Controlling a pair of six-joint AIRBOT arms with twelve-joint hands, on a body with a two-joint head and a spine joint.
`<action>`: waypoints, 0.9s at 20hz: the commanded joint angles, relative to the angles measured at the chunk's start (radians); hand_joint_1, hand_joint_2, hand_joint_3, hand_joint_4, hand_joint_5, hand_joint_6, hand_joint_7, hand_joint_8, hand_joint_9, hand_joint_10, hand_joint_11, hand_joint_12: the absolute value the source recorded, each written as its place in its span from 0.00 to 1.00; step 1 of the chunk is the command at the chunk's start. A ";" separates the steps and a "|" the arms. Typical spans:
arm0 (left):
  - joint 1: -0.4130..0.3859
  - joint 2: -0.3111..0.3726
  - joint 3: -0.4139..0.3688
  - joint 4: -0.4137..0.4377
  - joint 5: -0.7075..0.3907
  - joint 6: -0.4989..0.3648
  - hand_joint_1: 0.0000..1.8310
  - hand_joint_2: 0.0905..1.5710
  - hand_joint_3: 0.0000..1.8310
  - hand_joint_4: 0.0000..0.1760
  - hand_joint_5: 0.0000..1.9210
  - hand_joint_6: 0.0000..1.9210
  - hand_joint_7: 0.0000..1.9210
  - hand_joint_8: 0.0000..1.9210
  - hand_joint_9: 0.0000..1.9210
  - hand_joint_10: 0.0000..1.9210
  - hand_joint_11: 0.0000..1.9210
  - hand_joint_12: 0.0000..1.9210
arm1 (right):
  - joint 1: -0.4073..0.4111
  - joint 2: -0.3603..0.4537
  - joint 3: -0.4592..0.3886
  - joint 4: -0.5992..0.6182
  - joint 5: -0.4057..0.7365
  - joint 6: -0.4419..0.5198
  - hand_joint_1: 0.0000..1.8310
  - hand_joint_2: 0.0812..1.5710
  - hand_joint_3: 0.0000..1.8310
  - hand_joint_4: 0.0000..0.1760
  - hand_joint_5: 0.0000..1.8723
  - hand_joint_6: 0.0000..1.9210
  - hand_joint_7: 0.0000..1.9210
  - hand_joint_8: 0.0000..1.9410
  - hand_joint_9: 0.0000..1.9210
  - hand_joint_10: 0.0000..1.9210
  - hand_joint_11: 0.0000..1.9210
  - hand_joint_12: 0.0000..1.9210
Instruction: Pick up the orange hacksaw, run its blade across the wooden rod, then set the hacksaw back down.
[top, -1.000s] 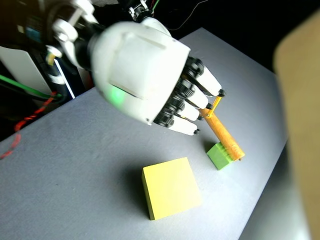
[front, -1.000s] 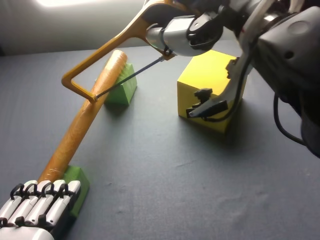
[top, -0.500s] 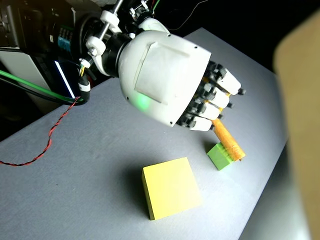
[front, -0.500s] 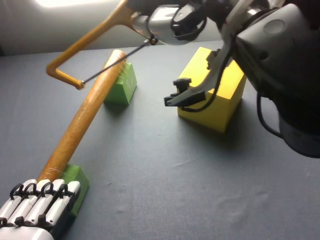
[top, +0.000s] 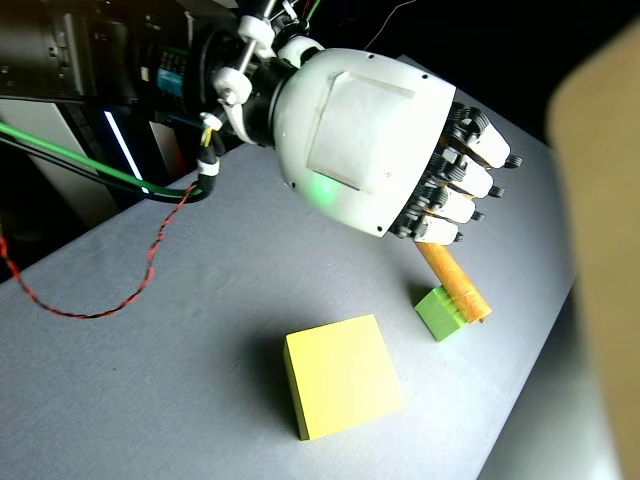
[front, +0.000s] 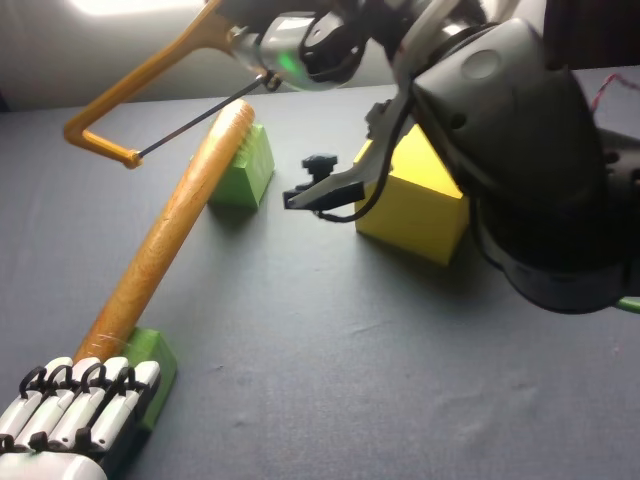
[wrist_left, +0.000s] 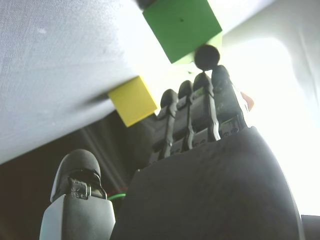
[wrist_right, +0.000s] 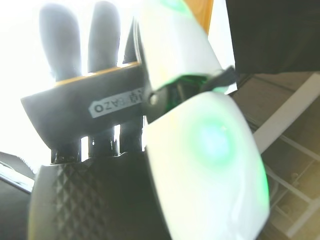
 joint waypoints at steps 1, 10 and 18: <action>0.001 0.006 0.006 0.042 -0.073 -0.006 0.00 0.70 0.00 0.00 0.05 0.00 0.03 0.00 0.01 0.00 0.00 0.01 | 0.005 0.001 0.002 -0.094 0.080 0.026 0.82 0.66 0.00 0.00 0.53 0.47 0.53 0.37 0.53 0.48 0.52 0.72; 0.007 0.006 0.004 0.048 -0.062 -0.006 0.00 0.70 0.00 0.00 0.04 0.00 0.03 0.00 0.01 0.00 0.01 0.00 | -0.043 -0.059 0.051 -0.094 0.128 0.178 0.82 0.66 0.00 0.00 0.51 0.49 0.52 0.41 0.53 0.48 0.52 0.71; 0.012 0.007 0.004 0.052 -0.050 -0.003 0.00 0.70 0.00 0.00 0.04 0.00 0.03 0.00 0.02 0.00 0.01 0.00 | -0.089 -0.109 0.105 -0.115 0.134 0.270 0.82 0.65 0.00 0.00 0.53 0.47 0.56 0.35 0.54 0.45 0.53 0.70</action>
